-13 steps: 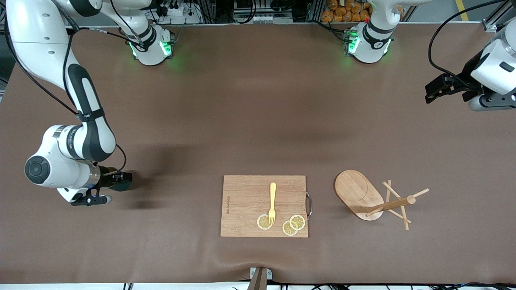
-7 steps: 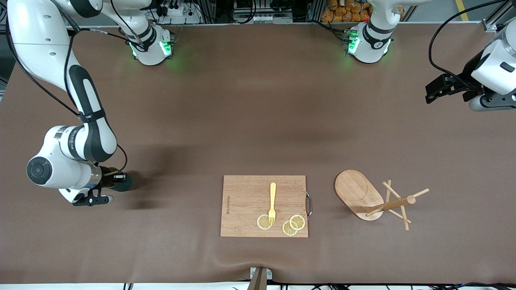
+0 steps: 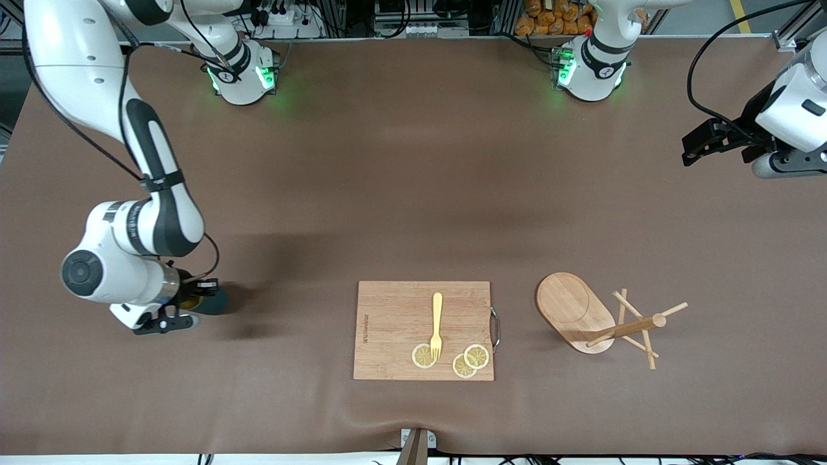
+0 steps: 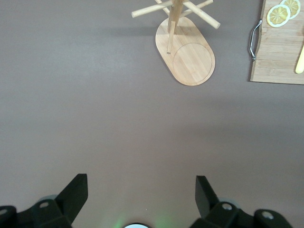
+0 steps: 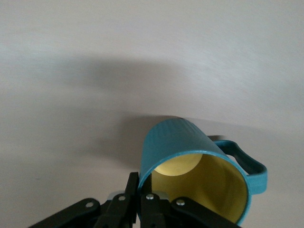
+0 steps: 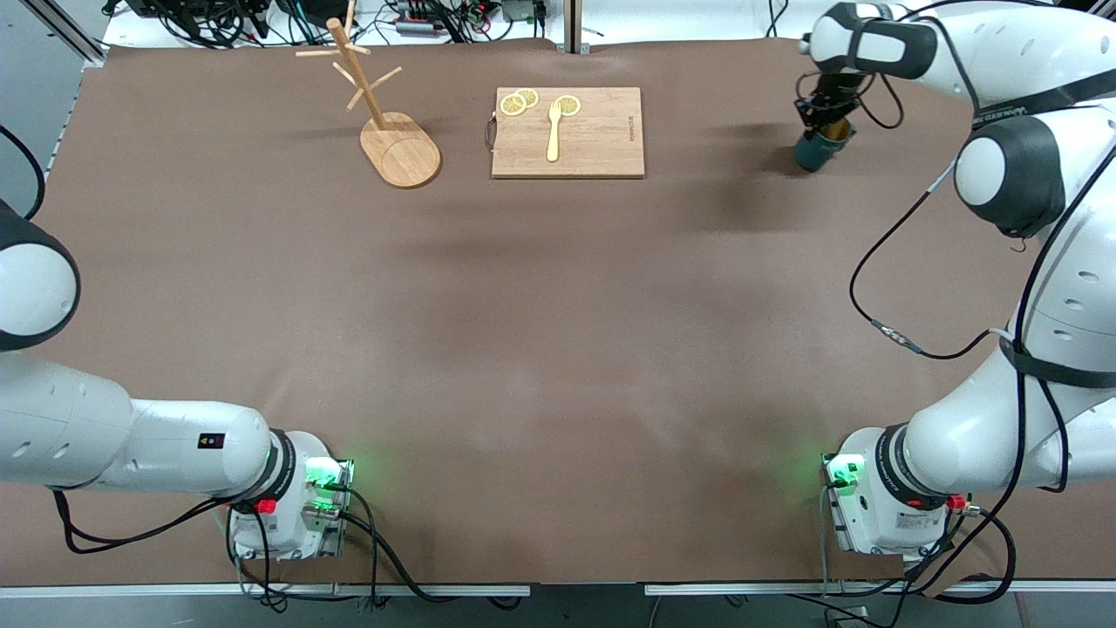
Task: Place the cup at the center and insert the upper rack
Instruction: 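Reach the right gripper down to the teal mug, then move the teal mug with the right gripper toward the table center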
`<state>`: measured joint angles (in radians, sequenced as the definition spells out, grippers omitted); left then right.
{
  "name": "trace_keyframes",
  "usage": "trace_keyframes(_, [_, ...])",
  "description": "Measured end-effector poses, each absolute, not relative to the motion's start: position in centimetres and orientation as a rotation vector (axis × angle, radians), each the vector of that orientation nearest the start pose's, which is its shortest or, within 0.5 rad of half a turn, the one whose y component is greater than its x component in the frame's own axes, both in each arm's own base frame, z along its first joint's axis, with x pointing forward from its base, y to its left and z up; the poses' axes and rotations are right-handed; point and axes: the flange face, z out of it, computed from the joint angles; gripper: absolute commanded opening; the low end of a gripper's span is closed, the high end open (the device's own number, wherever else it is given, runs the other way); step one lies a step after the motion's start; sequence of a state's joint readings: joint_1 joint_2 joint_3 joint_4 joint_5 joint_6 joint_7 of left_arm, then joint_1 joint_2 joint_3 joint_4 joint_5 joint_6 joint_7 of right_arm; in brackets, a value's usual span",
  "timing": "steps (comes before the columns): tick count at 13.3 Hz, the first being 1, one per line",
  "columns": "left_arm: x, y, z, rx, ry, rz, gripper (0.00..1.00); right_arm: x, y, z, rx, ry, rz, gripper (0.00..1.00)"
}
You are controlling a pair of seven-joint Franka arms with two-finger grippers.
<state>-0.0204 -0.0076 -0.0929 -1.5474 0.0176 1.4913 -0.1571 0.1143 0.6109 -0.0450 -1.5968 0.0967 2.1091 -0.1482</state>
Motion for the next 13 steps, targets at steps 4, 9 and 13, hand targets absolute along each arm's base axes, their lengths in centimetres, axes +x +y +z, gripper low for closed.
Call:
trace_keyframes(4, [54.2, -6.0, 63.0, -3.115, -0.069, 0.078, 1.00, 65.8, 19.5, 30.9, -3.067, -0.285, 0.103, 0.00])
trace_keyframes(9, [54.3, -6.1, 62.8, -3.115, -0.066, 0.085, 1.00, 59.5, 34.1, 31.3, -3.093, -0.154, 0.119, 0.00])
trace_keyframes(13, [54.4, -6.0, 62.7, -3.115, -0.069, 0.086, 1.00, 53.3, 43.2, 31.2, -3.108, -0.109, 0.130, 0.00])
